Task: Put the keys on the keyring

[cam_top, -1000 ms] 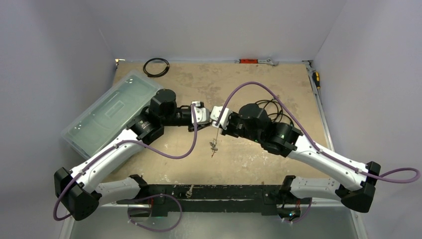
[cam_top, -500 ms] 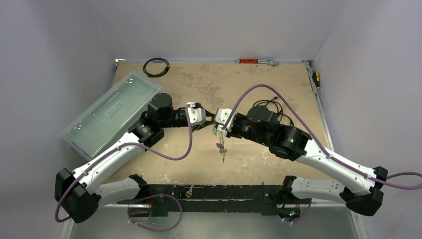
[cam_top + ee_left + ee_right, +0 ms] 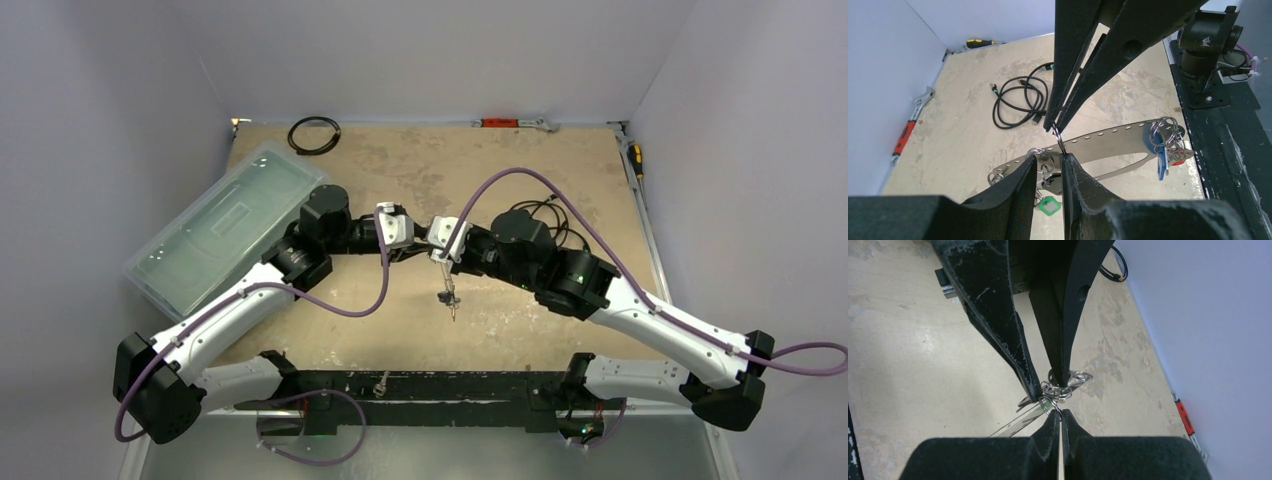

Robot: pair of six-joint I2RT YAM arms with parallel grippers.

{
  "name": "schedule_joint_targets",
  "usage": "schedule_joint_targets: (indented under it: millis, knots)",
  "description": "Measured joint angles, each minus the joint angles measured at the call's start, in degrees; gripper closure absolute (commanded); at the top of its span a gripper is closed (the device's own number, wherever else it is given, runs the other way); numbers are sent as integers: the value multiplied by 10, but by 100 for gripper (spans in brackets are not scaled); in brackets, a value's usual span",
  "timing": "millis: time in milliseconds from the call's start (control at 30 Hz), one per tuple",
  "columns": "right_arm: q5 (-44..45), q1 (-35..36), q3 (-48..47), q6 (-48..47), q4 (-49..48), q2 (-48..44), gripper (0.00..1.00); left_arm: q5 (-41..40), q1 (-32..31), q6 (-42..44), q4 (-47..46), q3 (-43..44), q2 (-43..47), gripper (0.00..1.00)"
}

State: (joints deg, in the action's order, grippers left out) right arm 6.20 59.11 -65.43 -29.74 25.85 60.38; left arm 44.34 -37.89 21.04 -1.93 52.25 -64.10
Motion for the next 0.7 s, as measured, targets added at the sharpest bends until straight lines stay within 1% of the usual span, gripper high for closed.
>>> schedule_joint_targets:
  millis: [233,500,700]
  knots:
    - [6,0,-2,-5,-1,15,100,1,0,-5,16,0,-1,77]
    - [8,0,-3,-9,3,25,100,1,0,7,42,1,0,73]
    - [8,0,-5,-10,3,33,100,7,0,10,46,1,2,74]
